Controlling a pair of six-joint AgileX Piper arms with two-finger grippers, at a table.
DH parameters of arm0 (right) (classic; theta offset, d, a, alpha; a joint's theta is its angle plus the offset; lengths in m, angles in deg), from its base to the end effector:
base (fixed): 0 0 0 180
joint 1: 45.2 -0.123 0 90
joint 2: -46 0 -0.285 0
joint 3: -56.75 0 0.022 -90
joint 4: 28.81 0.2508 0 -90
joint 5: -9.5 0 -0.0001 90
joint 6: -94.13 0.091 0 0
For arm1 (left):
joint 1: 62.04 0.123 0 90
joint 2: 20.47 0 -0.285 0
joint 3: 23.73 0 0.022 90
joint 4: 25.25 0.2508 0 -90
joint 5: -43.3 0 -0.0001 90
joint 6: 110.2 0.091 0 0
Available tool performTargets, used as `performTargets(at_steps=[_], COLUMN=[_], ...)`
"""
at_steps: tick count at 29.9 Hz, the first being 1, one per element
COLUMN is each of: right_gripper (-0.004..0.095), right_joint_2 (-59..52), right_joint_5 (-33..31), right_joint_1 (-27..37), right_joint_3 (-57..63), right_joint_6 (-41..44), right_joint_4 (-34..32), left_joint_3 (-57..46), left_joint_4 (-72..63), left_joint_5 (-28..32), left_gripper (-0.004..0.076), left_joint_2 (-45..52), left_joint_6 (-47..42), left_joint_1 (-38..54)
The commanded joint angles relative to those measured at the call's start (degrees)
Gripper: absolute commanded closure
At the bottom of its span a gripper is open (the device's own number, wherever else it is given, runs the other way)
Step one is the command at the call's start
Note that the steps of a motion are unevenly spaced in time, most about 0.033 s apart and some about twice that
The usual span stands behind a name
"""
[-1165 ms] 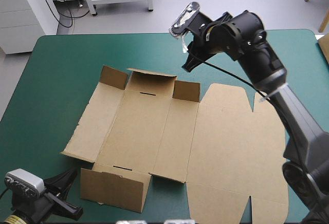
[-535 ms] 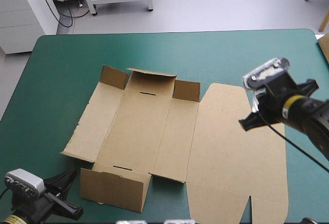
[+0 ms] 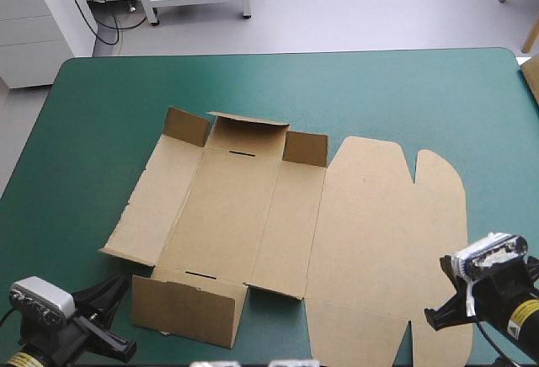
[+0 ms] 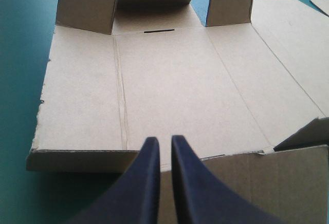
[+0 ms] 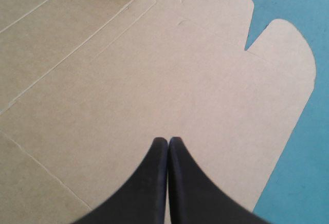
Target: Fold the box
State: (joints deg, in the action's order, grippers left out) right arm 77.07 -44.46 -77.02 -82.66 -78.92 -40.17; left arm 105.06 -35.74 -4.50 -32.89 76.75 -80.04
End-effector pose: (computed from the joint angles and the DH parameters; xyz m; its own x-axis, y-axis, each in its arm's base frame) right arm 0.0590 0.0196 0.3182 -0.4898 -0.2997 -0.8187 -0.4080 0.9087 -0.0886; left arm 0.0160 -0.0181 0.2831 -0.3411 0.1083 -0.9338 0.4252 0.9037 -0.0505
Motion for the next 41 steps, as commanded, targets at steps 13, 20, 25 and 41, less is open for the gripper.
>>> performTargets(at_steps=[13,20,25,41], right_gripper=[0.0928,0.0928,0.0928,0.0928], right_joint_2=[-14.02,-14.02,-14.02,-14.02], right_joint_5=[5.91,6.03,6.03,6.03], right_joint_1=[-0.07,-0.07,-0.07,-0.07], right_joint_3=[7.23,7.23,7.23,7.23], right_joint_6=[1.76,1.76,1.76,1.50], right_joint_4=[2.77,2.89,3.09,3.91], left_joint_3=[1.30,2.06,7.42,35.42], left_joint_4=[-8.61,-7.87,-6.13,-5.23], left_joint_5=[4.15,9.37,12.96,-6.65], left_gripper=[0.0305,0.0323,0.0322,0.0322], left_joint_2=[-1.27,-3.94,-13.23,-55.63], left_joint_6=[2.54,1.53,1.25,1.25], left_joint_1=[-0.35,-0.35,-0.35,-0.27])
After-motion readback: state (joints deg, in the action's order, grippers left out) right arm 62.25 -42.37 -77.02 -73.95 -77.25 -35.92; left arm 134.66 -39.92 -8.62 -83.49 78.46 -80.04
